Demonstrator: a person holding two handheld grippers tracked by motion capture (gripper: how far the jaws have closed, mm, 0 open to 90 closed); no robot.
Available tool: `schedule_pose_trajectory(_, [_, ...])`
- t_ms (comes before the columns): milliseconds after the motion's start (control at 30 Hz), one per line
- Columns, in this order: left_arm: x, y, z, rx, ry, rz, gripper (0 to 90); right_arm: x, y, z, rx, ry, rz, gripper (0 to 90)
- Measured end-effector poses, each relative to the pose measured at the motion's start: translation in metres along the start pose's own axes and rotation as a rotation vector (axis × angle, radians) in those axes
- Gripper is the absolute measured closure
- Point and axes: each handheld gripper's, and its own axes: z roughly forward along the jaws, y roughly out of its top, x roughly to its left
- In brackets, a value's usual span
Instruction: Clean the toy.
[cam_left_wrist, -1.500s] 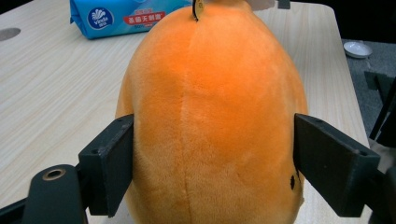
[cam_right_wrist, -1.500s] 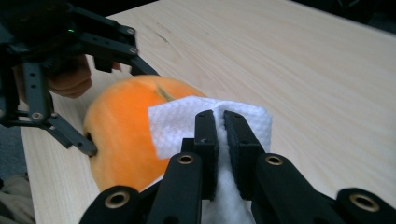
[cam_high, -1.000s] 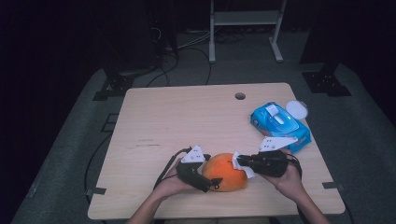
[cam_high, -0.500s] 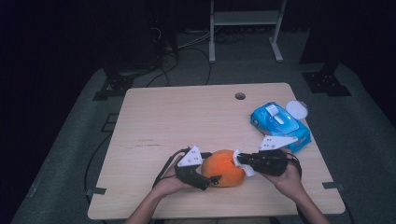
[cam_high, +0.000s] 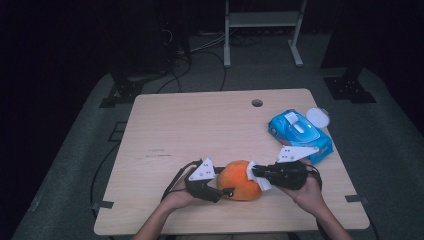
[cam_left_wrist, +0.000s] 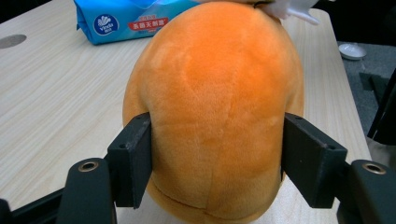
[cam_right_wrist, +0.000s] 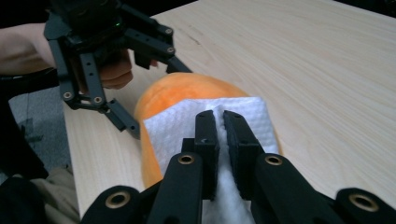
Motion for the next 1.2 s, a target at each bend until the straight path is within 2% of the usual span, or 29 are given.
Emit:
schedule_pose_trajectory(133, [0.0,0.0,0.0,0.002,-0.006,-0.002,30.9,-0.014,-0.007,-0.004,0.005,-0.045,0.03,83.8])
schedule_pose_trajectory(200, [0.002,0.002,0.0,0.001,-0.012,-0.032,23.9,-0.018,-0.012,-0.004,0.014,-0.03,0.056,83.8])
schedule_pose_trajectory(233, [0.003,0.003,-0.001,-0.006,-0.018,-0.062,19.8,-0.018,-0.012,-0.004,0.015,-0.031,0.052,83.9])
schedule_pose_trajectory(267, [0.006,0.004,-0.001,-0.03,-0.025,-0.098,17.7,-0.016,-0.012,-0.003,0.019,-0.03,0.045,83.9])
schedule_pose_trajectory(300, [0.006,0.004,-0.001,-0.03,-0.025,-0.098,15.9,-0.015,-0.011,-0.002,0.018,-0.02,0.04,83.9])
schedule_pose_trajectory(333, [0.008,0.005,-0.001,-0.056,-0.035,-0.137,15.9,-0.015,-0.011,-0.002,0.018,-0.02,0.04,83.9])
schedule_pose_trajectory(367, [0.008,0.006,-0.001,-0.053,-0.04,-0.147,16.3,-0.011,-0.009,0.0,0.018,0.002,0.029,83.9])
schedule_pose_trajectory(467, [0.0,0.006,0.001,-0.041,-0.029,-0.085,24.8,-0.005,-0.006,0.001,0.018,0.007,0.018,83.8])
schedule_pose_trajectory(567, [-0.008,0.011,0.001,-0.021,-0.021,0.008,28.2,0.005,-0.001,0.003,0.002,0.03,-0.002,83.8])
schedule_pose_trajectory(633, [-0.012,0.012,0.001,-0.015,-0.019,0.038,28.6,0.01,0.003,0.004,-0.003,0.037,-0.025,83.8])
schedule_pose_trajectory(733, [-0.011,0.011,0.0,-0.021,-0.027,0.033,28.7,0.011,0.005,0.003,0.003,0.031,-0.044,83.8])
schedule_pose_trajectory(833, [-0.008,0.009,0.0,-0.029,-0.034,0.001,26.6,0.001,0.001,0.0,0.009,0.009,-0.027,83.8])
schedule_pose_trajectory(900, [-0.007,0.009,-0.001,-0.034,-0.036,-0.005,26.3,-0.007,-0.005,-0.003,0.024,-0.016,-0.004,83.8])
schedule_pose_trajectory(967, [-0.008,0.01,0.0,-0.033,-0.034,0.0,26.7,-0.012,-0.01,-0.005,0.019,-0.003,0.026,83.8])
schedule_pose_trajectory(1133, [-0.011,0.013,0.001,-0.028,-0.035,0.018,25.8,0.0,-0.002,-0.002,0.016,0.011,-0.021,83.8])
schedule_pose_trajectory(1200, [-0.008,0.012,0.0,-0.035,-0.051,-0.019,21.3,0.002,-0.001,-0.002,0.019,0.012,-0.029,83.8])
